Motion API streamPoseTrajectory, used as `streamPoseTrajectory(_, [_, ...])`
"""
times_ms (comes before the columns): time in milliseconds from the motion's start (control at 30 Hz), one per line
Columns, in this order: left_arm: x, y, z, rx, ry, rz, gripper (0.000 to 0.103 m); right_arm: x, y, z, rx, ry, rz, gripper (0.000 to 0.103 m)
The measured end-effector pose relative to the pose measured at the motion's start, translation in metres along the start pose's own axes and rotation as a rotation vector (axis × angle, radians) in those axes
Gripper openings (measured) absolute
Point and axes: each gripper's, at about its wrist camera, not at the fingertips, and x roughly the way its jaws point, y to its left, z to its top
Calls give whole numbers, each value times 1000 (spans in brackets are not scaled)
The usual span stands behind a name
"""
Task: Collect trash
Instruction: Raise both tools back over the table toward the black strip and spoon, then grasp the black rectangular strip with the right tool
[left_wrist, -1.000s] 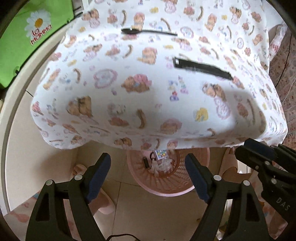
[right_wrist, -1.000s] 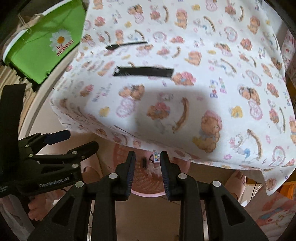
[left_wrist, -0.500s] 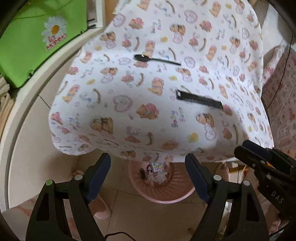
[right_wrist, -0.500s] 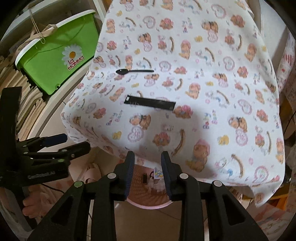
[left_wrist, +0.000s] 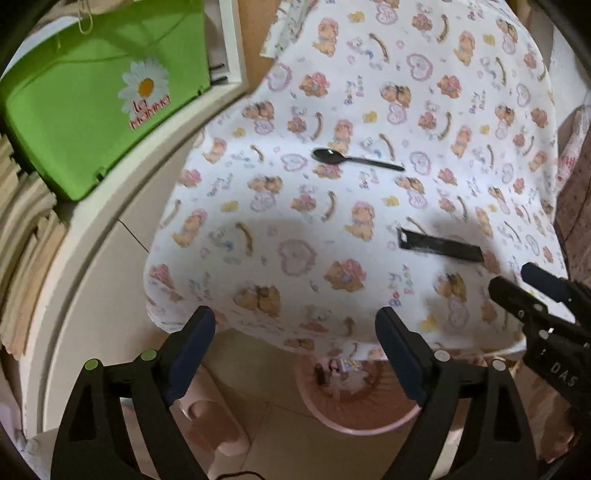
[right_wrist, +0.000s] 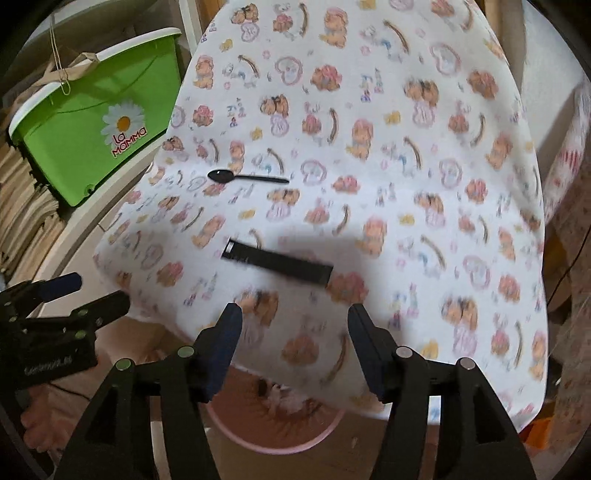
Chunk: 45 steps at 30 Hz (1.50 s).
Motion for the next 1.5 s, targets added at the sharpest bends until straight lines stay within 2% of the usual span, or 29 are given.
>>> streamPoseTrajectory(33, [0,0,3,-2,-7,9,89,1,0,4,-8,3,3,65])
streamPoseTrajectory(100, [0,-3,17,9,-16,-24,89,4,0,13,-31,12,23,72])
streamPoseTrajectory(167, [-3,-2,33,17,-47,-33,89,6,-2,21,-65,26,44,72])
streamPoseTrajectory(333, [1,6,60,33,-55,-33,89,12,-10,43,-127,12,35,72])
streamPoseTrajectory(433, [10,2,75,73,-74,13,89,19,-14,51,-136,37,93,72])
streamPoseTrajectory(533, [23,2,89,66,-61,-15,89,35,-7,52,-193,91,160,72])
streamPoseTrajectory(633, [35,3,99,77,-51,-14,89,46,3,50,-247,96,149,72])
streamPoseTrajectory(833, [56,21,104,81,-39,2,89,60,4,51,-241,99,154,72])
streamPoseTrajectory(933, [65,35,110,21,2,-35,89,62,4,54,-259,88,143,72])
streamPoseTrajectory(1033, [68,42,116,-20,18,-67,89,67,1,56,-213,98,184,72])
streamPoseTrajectory(1167, [70,43,117,-13,19,-20,89,69,4,56,-216,77,155,72])
streamPoseTrajectory(1367, [66,39,115,14,8,-19,89,74,10,52,-262,86,149,72])
streamPoseTrajectory(1500, [63,29,112,53,1,15,89,78,18,49,-295,95,142,72])
